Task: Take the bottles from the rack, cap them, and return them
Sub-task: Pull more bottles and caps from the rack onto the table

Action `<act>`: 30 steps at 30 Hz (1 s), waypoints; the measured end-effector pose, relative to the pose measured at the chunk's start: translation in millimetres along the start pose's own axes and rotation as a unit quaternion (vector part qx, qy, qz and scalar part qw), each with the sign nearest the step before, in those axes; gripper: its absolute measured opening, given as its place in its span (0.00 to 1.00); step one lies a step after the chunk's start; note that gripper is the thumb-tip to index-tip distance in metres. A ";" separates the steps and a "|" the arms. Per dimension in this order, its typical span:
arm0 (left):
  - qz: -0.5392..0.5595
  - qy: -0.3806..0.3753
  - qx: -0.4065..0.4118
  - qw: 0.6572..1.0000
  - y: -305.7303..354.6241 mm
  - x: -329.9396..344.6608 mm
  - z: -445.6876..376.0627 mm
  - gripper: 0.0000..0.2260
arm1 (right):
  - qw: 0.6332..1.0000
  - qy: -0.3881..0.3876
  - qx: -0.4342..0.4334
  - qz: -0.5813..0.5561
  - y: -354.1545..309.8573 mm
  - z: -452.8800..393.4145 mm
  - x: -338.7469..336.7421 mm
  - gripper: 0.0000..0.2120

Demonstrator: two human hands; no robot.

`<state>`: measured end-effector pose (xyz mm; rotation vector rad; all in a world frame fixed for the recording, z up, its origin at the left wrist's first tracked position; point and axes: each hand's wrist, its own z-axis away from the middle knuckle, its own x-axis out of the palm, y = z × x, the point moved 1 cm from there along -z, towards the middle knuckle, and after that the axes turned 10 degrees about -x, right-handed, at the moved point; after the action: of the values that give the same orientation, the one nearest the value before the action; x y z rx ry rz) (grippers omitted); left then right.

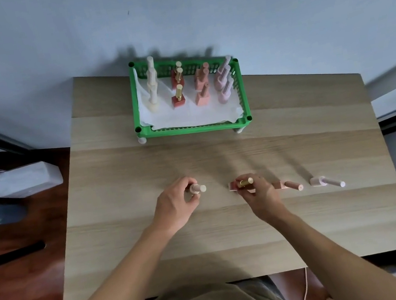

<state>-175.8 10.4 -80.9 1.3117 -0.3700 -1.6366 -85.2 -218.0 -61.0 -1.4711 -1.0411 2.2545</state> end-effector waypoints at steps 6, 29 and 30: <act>0.011 -0.010 -0.010 1.000 -8.1 3.6 0.8 0.10 | 0.999 -0.020 -0.021 0.023 -1.4 1.1 2.7 0.10; -0.006 0.049 -0.035 0.998 -27.9 -26.9 3.8 0.07 | 0.985 -0.111 -0.120 0.053 -58.4 -44.7 -40.8 0.06; -0.009 0.056 -0.042 0.997 -29.4 -29.3 4.6 0.05 | 0.981 -0.128 -0.134 0.052 -65.7 -43.8 -37.6 0.06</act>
<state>-195.5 47.0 -83.6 1.3413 -0.2202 -1.5683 -40.5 -173.6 -0.4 -1.3835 -1.4235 2.5095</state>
